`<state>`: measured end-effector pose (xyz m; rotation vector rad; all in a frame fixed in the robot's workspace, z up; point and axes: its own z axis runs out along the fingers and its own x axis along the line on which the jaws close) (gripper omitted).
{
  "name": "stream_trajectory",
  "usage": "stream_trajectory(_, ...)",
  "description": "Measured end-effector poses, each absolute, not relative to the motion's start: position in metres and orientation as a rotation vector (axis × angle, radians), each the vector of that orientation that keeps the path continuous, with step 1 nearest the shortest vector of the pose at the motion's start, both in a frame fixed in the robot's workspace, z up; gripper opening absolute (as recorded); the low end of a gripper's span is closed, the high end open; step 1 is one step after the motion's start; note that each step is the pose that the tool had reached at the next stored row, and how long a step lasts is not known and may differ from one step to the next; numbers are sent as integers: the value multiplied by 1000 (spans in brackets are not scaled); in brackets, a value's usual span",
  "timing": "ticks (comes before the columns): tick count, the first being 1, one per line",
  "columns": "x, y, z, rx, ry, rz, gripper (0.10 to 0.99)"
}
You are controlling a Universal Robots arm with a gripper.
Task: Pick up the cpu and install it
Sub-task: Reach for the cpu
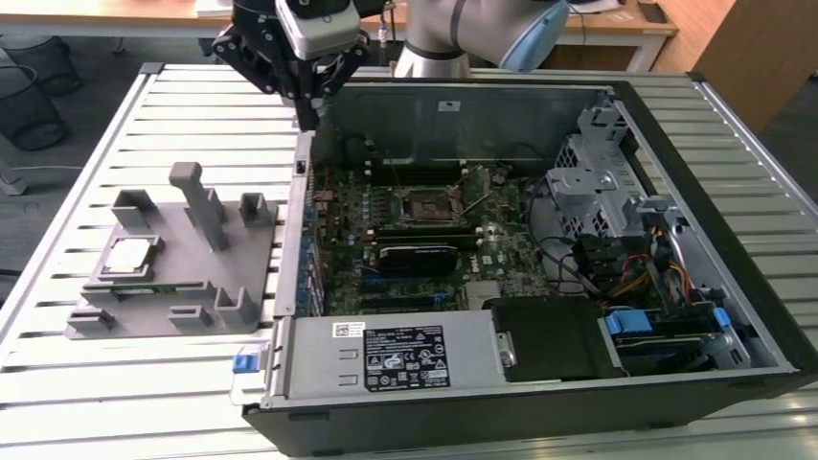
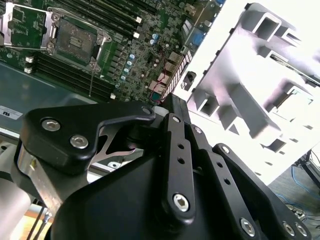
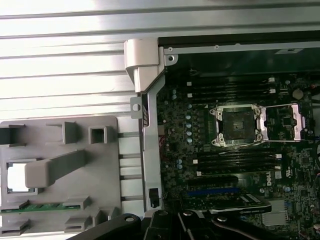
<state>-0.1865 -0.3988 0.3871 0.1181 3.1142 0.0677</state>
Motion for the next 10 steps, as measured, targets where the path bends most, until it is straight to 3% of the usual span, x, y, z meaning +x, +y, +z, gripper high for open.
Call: stream_trajectory(10, -191, -399, 386, 118, 3115, 68, 106)
